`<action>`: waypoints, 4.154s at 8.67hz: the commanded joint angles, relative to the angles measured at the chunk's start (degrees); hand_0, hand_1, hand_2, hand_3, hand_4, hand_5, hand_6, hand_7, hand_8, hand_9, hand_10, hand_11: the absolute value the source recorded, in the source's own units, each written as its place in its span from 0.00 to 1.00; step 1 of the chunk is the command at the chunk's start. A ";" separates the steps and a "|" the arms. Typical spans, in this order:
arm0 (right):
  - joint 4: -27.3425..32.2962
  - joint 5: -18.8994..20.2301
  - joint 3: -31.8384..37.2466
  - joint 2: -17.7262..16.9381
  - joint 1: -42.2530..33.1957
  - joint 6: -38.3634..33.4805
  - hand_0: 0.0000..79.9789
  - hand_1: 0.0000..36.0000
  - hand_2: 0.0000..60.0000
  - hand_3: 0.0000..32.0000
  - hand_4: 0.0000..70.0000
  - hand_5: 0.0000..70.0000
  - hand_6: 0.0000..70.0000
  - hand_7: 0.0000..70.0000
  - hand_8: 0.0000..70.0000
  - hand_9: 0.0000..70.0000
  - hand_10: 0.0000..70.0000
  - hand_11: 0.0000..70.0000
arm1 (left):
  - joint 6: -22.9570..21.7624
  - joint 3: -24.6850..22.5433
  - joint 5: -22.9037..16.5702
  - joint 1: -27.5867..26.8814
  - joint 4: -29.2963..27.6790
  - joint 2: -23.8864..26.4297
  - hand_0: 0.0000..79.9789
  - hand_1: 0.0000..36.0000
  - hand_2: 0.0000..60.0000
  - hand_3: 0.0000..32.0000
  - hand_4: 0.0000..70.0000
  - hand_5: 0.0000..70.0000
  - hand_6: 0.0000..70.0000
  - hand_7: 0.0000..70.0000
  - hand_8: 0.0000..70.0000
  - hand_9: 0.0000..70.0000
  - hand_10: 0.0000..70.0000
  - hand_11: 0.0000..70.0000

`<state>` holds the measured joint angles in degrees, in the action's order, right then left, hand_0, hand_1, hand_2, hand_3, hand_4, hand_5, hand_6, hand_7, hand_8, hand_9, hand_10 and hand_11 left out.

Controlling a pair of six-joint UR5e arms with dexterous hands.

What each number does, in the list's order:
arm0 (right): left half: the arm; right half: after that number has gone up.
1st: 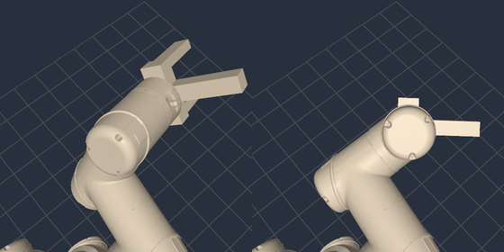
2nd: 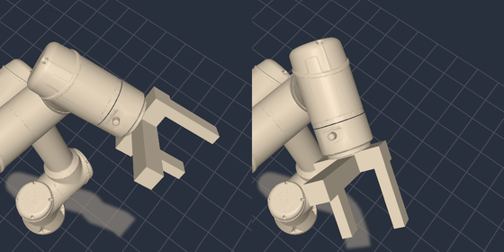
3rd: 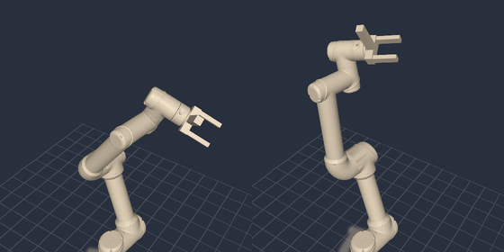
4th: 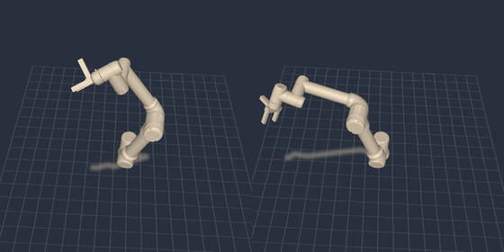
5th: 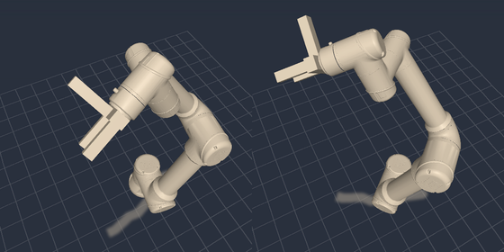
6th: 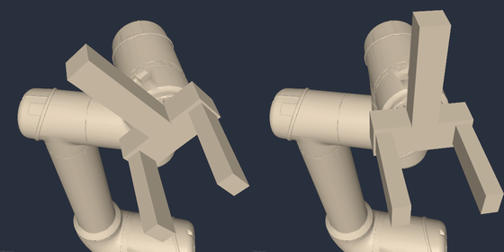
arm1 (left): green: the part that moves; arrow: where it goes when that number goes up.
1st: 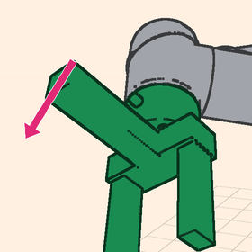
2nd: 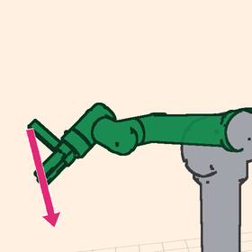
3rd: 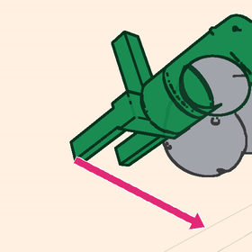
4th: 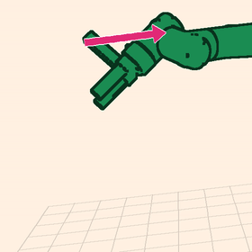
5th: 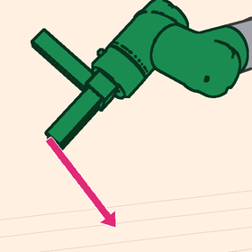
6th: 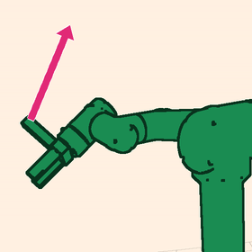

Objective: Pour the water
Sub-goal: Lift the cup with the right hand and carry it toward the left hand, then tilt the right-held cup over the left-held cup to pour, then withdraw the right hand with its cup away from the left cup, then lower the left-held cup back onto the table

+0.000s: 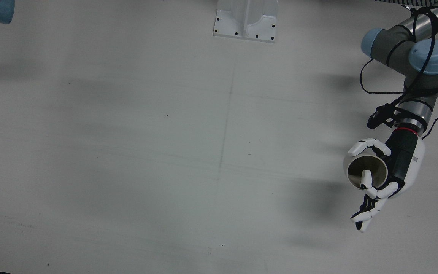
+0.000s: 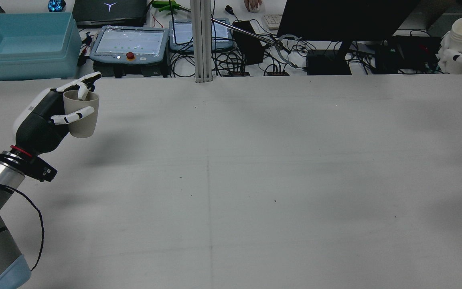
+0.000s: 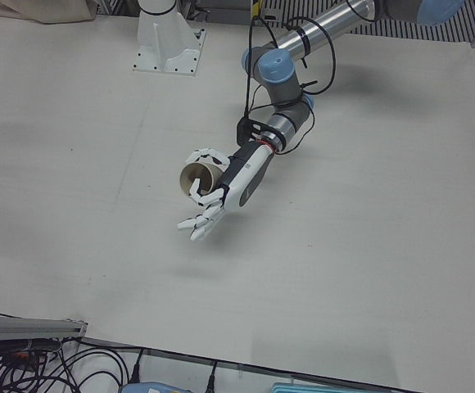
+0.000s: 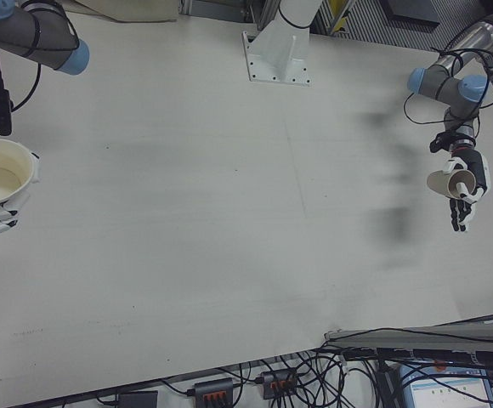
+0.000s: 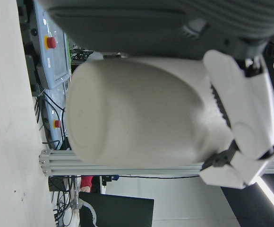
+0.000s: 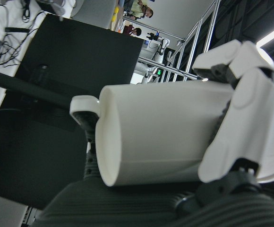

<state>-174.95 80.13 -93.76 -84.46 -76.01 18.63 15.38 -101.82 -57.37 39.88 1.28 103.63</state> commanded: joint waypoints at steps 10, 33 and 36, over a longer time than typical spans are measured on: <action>-29.10 6.26 -11.53 40.84 12.96 35.72 0.72 0.90 1.00 0.00 1.00 1.00 0.97 1.00 0.94 1.00 0.89 1.00 | 18.98 0.83 5.96 -10.87 -0.84 22.93 0.49 1.00 1.00 0.00 0.50 1.00 0.10 0.26 0.05 0.09 0.03 0.07; 29.40 -5.51 24.42 -11.25 -0.19 -1.32 0.60 0.63 1.00 0.00 0.83 1.00 0.86 0.93 1.00 1.00 1.00 1.00 | 9.75 26.23 -8.53 8.69 -28.91 -4.58 0.49 0.85 1.00 0.00 0.55 1.00 0.16 0.38 0.07 0.12 0.02 0.05; 29.49 -5.42 23.81 -11.78 -0.19 -1.40 0.60 0.63 1.00 0.00 0.78 1.00 0.83 0.91 1.00 1.00 0.99 1.00 | 10.98 26.14 -14.08 11.72 -27.73 -4.75 0.48 0.52 0.98 0.00 0.41 0.57 0.15 0.37 0.03 0.08 0.00 0.01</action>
<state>-145.52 74.64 -69.40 -95.90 -76.15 17.35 25.88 -75.70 -67.94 49.94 -27.42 99.10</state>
